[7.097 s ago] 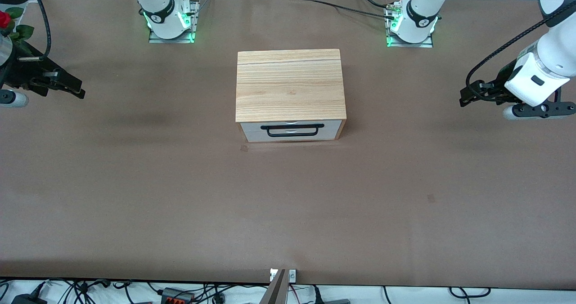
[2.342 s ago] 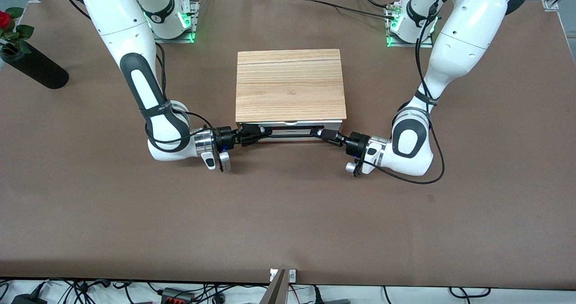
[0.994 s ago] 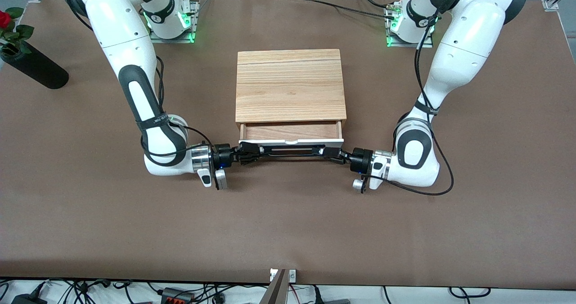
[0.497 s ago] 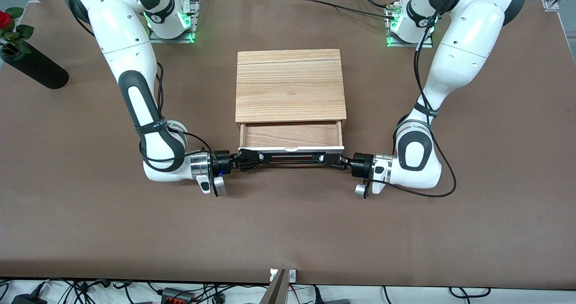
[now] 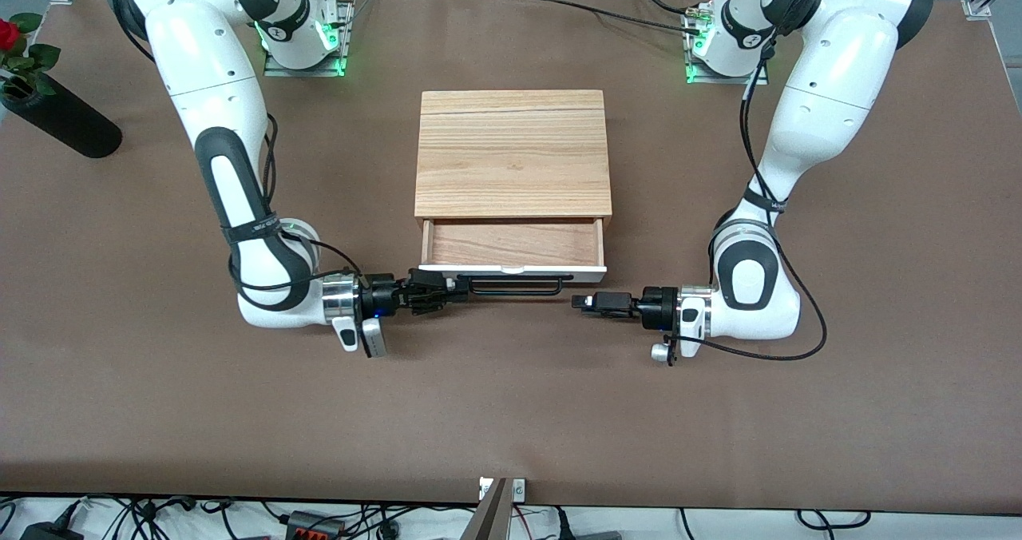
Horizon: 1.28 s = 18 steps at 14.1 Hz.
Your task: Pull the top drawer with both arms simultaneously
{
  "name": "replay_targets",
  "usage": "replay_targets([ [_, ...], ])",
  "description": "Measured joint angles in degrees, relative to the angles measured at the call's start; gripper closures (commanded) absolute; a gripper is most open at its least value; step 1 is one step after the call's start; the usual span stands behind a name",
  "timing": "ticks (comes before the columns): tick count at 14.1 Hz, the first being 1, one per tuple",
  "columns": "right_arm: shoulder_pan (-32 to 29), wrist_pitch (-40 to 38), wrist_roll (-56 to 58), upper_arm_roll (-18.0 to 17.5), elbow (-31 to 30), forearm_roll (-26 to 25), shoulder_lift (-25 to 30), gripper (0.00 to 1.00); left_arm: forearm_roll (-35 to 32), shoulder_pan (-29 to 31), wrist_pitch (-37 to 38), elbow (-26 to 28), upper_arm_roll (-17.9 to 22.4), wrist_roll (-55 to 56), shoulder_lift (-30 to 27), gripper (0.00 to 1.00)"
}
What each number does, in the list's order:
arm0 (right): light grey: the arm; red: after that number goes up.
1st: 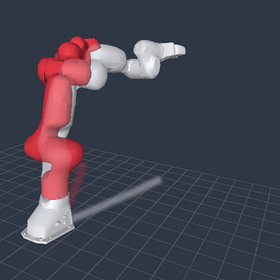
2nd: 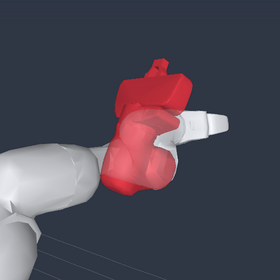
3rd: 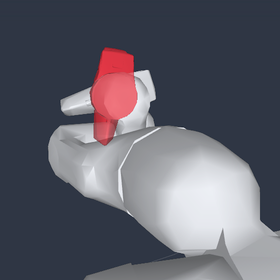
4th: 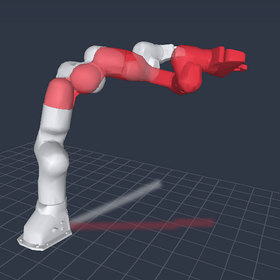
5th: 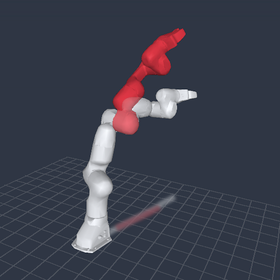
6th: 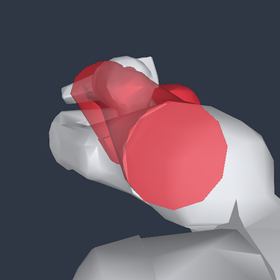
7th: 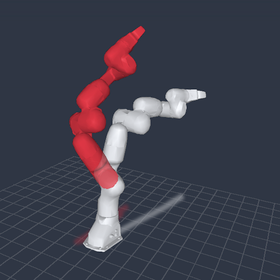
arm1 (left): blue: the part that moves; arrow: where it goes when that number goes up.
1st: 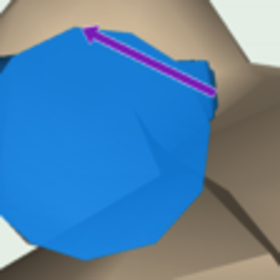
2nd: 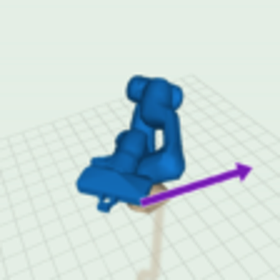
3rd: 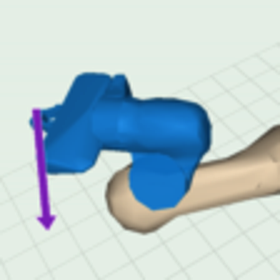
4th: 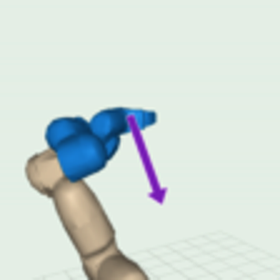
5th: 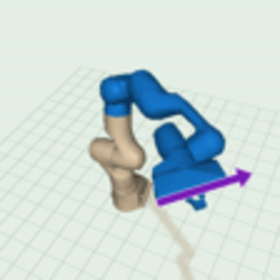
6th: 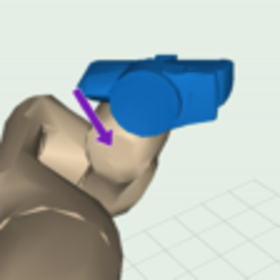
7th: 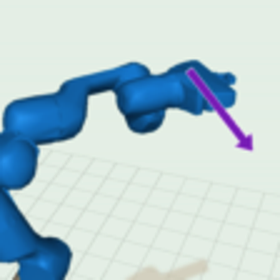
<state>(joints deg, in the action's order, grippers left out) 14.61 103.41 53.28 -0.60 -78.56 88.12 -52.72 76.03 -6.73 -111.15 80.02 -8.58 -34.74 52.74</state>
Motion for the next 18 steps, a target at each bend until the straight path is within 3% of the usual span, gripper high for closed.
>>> replay_targets([
  [6, -0.58, 0.01, -0.63, 0.38, 0.76, -0.46, 1.87, 0.00, -1.73, 0.44, -0.01, -0.99, 0.10, 0.00, 0.00, 0.00],
  [8, -0.78, -0.02, -3.45, 1.78, 0.80, -4.43, 3.78, 0.00, -3.87, 1.03, -0.02, -1.74, 0.13, 0.02, -0.13, 0.00],
  [12, -1.16, -0.13, -9.00, 4.55, 1.50, -19.54, 8.57, 0.00, -16.13, 2.75, -0.02, -3.29, 0.19, 3.03, -3.33, 0.00],
  [18, -1.21, -0.41, -22.71, 5.67, 1.63, -52.53, 16.66, 0.00, -40.33, 7.34, 6.49, -3.56, 0.23, 11.23, -13.21, 0.00],
])
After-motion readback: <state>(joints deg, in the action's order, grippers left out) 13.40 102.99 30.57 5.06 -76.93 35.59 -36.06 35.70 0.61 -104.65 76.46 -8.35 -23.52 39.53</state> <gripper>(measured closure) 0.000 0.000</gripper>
